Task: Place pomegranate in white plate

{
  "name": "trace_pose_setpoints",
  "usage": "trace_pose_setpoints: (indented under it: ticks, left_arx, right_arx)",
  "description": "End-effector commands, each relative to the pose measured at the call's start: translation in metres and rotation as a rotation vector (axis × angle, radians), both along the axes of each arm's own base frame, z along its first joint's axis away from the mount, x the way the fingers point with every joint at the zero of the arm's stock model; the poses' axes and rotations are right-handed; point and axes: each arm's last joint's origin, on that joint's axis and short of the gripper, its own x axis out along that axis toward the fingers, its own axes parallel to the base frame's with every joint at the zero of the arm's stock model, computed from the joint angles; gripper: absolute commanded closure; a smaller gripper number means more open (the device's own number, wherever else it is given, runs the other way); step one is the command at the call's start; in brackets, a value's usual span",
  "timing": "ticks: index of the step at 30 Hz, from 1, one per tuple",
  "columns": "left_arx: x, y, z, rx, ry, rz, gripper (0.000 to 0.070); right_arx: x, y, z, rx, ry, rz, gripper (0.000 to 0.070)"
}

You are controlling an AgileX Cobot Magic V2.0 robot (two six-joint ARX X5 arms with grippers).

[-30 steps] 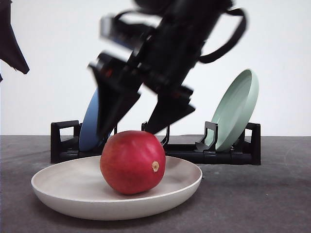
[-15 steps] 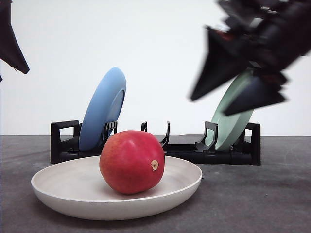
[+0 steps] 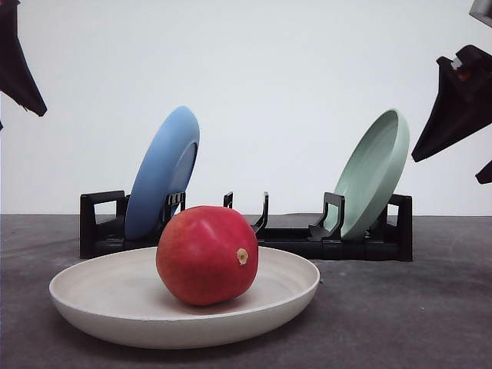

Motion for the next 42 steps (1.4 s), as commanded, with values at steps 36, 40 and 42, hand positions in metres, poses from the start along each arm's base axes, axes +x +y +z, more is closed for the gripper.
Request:
trace_pose_setpoints:
  ticks: [36, 40, 42]
  left_arx:
    - [-0.025, 0.022, -0.013, 0.018, -0.234, 0.053, 0.0695]
    - [-0.036, 0.033, -0.028, 0.032, -0.386, 0.17, 0.0695]
    - [-0.043, 0.037, -0.038, 0.045, -0.445, 0.233, 0.0695]
  right_arx:
    - [0.003, 0.001, 0.003, 0.009, -0.035, -0.01, 0.0674]
    - [0.003, 0.001, 0.003, 0.009, -0.035, -0.01, 0.0674]
    - [0.003, 0.001, 0.003, 0.009, -0.035, -0.01, 0.0674]
